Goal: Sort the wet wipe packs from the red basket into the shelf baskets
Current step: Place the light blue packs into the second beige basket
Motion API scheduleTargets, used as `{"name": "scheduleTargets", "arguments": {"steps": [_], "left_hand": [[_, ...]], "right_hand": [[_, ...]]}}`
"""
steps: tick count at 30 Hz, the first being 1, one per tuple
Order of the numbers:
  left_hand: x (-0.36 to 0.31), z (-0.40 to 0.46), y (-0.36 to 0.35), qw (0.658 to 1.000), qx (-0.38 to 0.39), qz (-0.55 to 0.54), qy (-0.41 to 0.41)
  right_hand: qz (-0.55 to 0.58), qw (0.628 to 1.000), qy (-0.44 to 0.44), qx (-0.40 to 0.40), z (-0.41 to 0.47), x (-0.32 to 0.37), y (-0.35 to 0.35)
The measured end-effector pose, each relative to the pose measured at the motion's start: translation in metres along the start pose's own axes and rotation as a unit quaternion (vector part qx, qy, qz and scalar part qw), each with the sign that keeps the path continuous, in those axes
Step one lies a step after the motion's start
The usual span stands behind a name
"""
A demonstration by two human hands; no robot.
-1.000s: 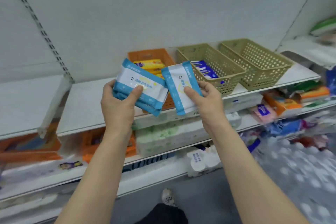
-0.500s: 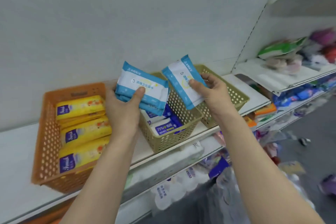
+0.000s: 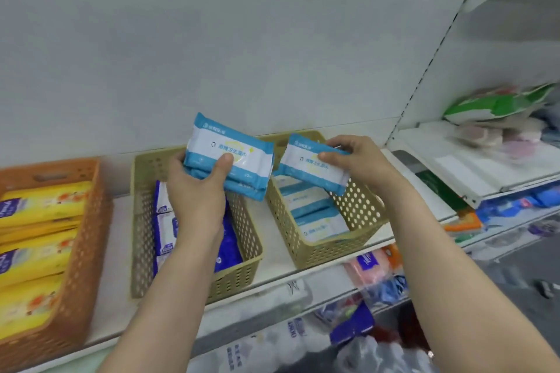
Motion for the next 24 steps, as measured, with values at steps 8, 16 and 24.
{"name": "scheduleTargets", "arguments": {"steps": [8, 16, 24], "left_hand": [[0.02, -0.012, -0.041, 0.998, -0.07, 0.003, -0.006], [0.014, -0.005, -0.038, 0.994, -0.105, 0.01, -0.012], [0.014, 0.006, -0.05, 0.997, -0.08, 0.018, -0.002]], "right_hand": [[-0.282, 0.927, 0.063, 0.239, 0.066, -0.025, -0.02], [-0.252, 0.941, 0.098, 0.203, 0.103, -0.025, -0.046], [-0.403, 0.889, 0.161, 0.147, 0.112, -0.042, -0.074]]}}
Point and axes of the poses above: each hand's wrist, its own z-axis towards the middle knuckle, its own y-axis out of the back of the hand, x = y × z, the point moved 4 cm from there along z, towards the middle knuckle
